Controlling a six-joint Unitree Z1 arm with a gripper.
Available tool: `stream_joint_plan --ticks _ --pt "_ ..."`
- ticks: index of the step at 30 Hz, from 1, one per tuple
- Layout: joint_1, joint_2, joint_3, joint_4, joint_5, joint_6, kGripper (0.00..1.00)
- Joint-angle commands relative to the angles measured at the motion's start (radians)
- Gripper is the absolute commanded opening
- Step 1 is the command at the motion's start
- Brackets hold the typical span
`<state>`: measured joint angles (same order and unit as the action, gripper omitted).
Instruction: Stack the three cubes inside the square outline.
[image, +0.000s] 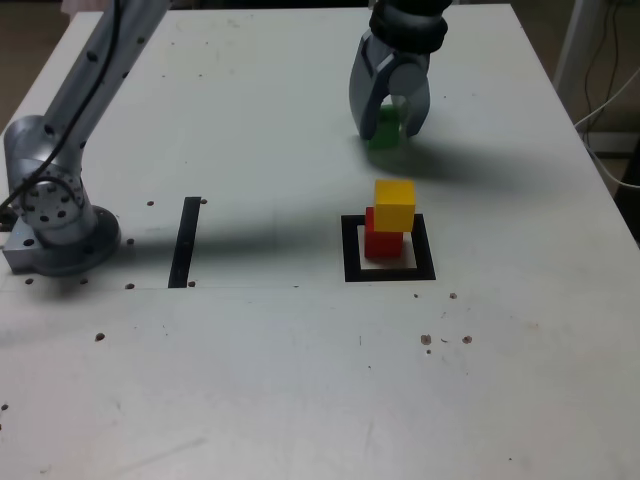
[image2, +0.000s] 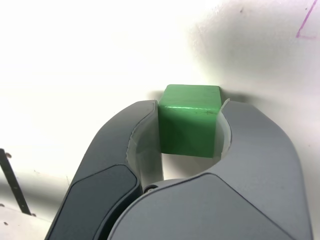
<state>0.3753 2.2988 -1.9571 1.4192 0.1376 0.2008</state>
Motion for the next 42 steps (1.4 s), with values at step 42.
stream_joint_plan --ticks 42 --pt "-0.479 -0.236 -0.008 0.197 -0.035 -0.216 0.29"
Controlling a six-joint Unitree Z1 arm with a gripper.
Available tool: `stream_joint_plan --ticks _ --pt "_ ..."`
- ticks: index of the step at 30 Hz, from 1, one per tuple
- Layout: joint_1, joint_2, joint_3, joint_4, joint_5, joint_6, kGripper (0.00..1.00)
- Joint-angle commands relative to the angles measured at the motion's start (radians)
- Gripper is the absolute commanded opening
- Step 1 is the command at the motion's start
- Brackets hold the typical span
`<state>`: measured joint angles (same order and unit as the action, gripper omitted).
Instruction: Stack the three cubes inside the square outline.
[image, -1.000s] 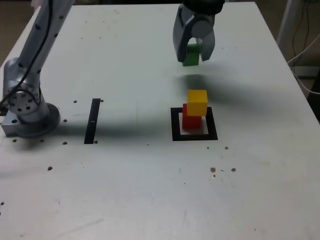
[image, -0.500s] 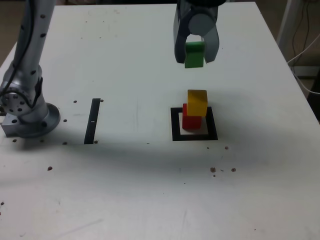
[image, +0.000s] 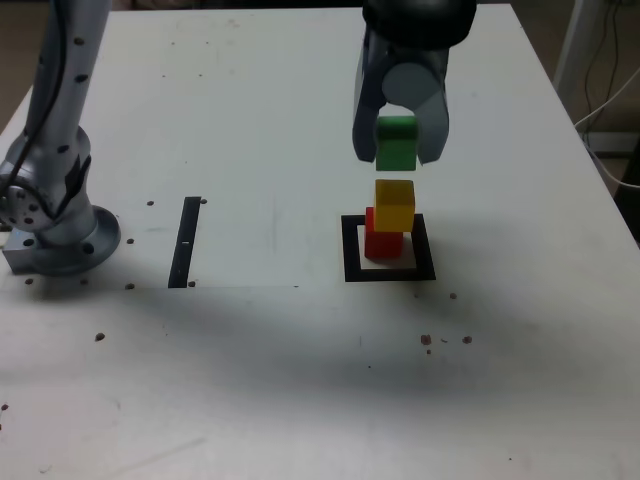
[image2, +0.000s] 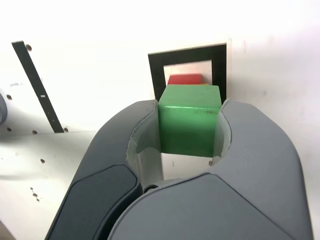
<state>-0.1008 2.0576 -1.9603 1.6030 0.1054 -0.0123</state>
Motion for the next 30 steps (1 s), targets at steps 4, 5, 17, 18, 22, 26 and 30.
stream_joint_plan --ticks 4,5,17,18,22,26,30 --pt "-0.013 0.016 -0.004 0.015 -0.015 -0.009 0.29" --pt "-0.016 0.019 -0.004 0.015 -0.018 -0.011 0.29" --pt "-0.019 0.036 0.002 0.014 -0.030 -0.013 0.29" --pt "-0.019 0.036 0.002 0.014 -0.031 -0.013 0.29" --pt "-0.019 0.037 0.007 0.013 -0.032 -0.013 0.29" --pt "-0.021 0.037 0.012 0.011 -0.033 -0.013 0.29" --pt "-0.024 0.037 0.017 0.004 -0.033 -0.010 0.40"
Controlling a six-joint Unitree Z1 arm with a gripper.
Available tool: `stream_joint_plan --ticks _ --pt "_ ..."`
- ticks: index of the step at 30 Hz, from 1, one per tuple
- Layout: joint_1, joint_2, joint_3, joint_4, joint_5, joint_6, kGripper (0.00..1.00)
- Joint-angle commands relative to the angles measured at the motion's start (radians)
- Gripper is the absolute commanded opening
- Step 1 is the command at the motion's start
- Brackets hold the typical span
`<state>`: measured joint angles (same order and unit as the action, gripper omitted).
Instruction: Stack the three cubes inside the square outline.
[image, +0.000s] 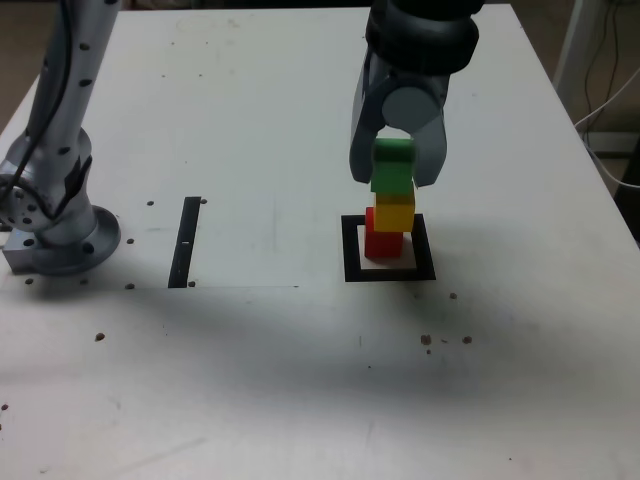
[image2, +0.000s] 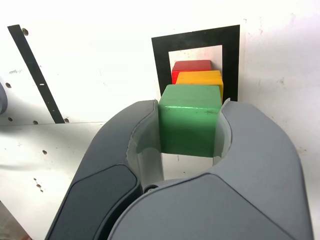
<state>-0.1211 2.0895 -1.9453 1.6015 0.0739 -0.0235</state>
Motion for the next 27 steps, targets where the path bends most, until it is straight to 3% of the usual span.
stream_joint_plan --ticks 1,5,7,20,27 --pt "-0.005 0.005 0.003 0.004 -0.002 0.002 0.49" --pt "-0.006 0.005 0.006 -0.003 -0.001 0.007 0.89" --pt "-0.006 0.004 0.006 -0.003 0.000 0.008 0.98" --pt "-0.006 -0.004 0.018 -0.003 0.009 0.008 0.99" --pt "-0.006 -0.063 0.059 -0.002 0.030 -0.001 1.00"
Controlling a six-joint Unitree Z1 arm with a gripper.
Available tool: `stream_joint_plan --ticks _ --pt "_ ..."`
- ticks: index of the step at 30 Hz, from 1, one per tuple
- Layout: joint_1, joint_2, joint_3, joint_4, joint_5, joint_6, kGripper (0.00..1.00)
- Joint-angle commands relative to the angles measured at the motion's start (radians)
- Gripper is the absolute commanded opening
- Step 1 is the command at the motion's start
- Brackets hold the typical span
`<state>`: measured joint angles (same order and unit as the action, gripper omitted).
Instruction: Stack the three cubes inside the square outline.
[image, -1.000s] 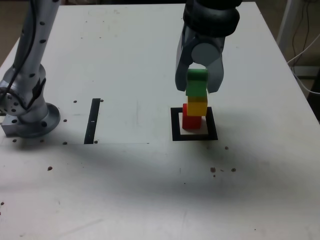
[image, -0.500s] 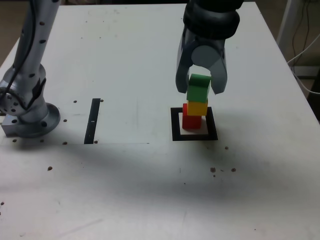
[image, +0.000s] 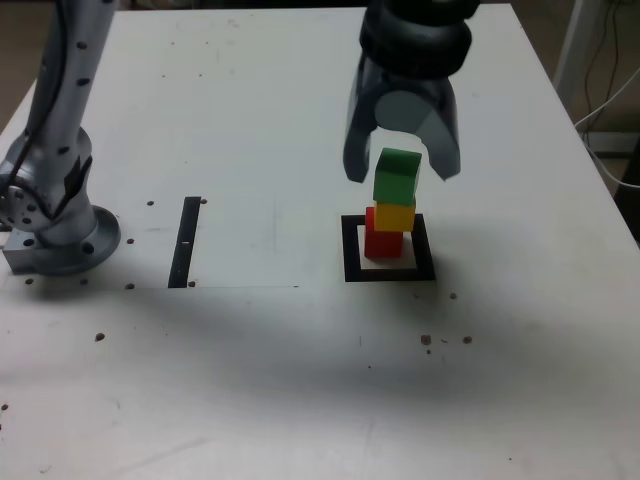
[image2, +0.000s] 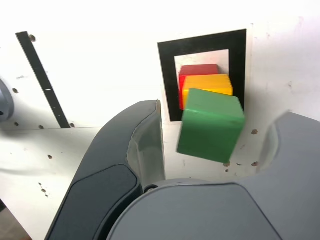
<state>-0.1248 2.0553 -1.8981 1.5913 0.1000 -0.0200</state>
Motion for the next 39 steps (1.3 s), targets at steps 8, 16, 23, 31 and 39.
stream_joint_plan --ticks 8,16,23,31,39 --pt "-0.003 -0.140 0.140 -0.012 0.009 -0.025 1.00" --pt "-0.003 -0.263 0.363 -0.095 0.010 -0.063 1.00" --pt "-0.003 -0.334 0.571 -0.197 0.002 -0.092 1.00" --pt "-0.003 -0.386 0.795 -0.319 -0.023 -0.120 1.00" --pt "-0.003 -0.437 0.975 -0.404 -0.047 -0.140 1.00"
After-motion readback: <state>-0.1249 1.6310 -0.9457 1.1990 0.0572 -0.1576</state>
